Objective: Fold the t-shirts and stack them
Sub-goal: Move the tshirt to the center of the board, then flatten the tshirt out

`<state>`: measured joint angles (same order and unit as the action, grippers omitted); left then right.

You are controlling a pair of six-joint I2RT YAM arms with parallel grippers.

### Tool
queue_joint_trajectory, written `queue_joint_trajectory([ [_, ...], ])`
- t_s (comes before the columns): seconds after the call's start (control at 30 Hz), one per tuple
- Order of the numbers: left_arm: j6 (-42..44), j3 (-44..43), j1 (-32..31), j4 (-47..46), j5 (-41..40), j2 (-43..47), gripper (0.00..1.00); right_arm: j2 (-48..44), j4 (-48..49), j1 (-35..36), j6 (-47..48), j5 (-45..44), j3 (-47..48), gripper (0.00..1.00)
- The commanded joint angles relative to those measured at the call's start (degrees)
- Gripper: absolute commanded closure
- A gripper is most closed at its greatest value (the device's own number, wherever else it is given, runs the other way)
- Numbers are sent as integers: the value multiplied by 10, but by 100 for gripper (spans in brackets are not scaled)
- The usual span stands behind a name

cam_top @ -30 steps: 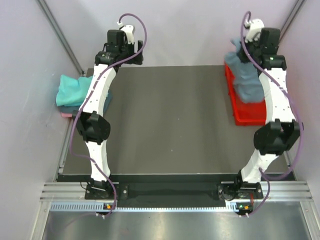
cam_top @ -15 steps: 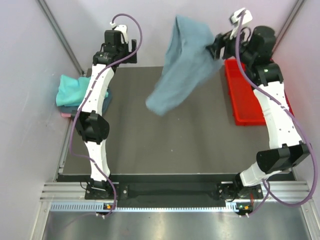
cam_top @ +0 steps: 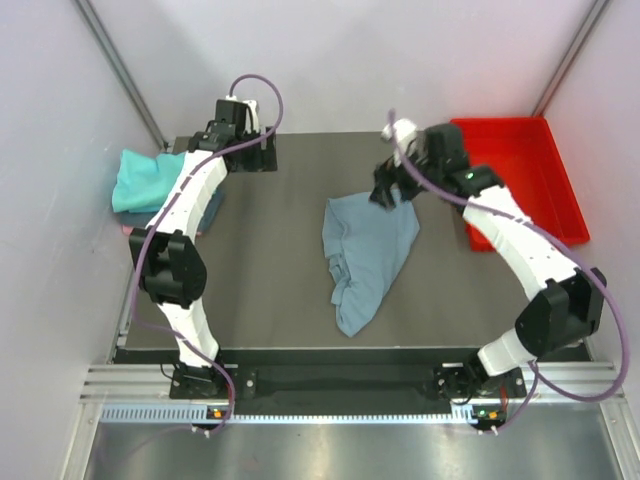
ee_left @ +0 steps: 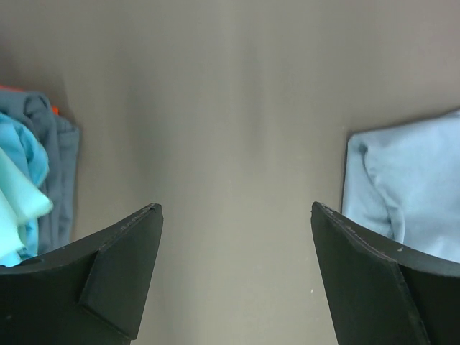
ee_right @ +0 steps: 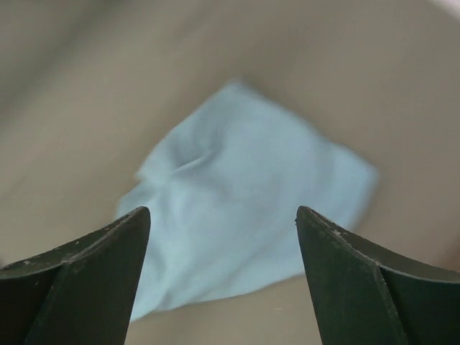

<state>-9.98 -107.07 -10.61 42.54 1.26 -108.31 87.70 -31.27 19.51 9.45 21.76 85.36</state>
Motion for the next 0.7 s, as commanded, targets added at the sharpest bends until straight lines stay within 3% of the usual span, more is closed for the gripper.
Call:
queue_joint_trajectory([
  [0.0, -5, 24, 5, -17, 1, 48, 12, -57, -36, 82, 58, 44, -56, 20],
  [0.13, 7, 0, 23, -22, -7, 39, 13, -59, -27, 127, -14, 67, -174, 23],
  [0.33, 17, -28, 52, -29, 16, 40, 13, -21, -3, 135, -63, 74, -265, 27],
  [0.5, 20, -8, 56, -51, 9, 53, 13, 52, -10, 155, -28, 63, -248, 34],
  [0.67, 0, -2, 56, -54, 22, 59, 14, 101, -18, 185, 1, 30, -195, 35],
])
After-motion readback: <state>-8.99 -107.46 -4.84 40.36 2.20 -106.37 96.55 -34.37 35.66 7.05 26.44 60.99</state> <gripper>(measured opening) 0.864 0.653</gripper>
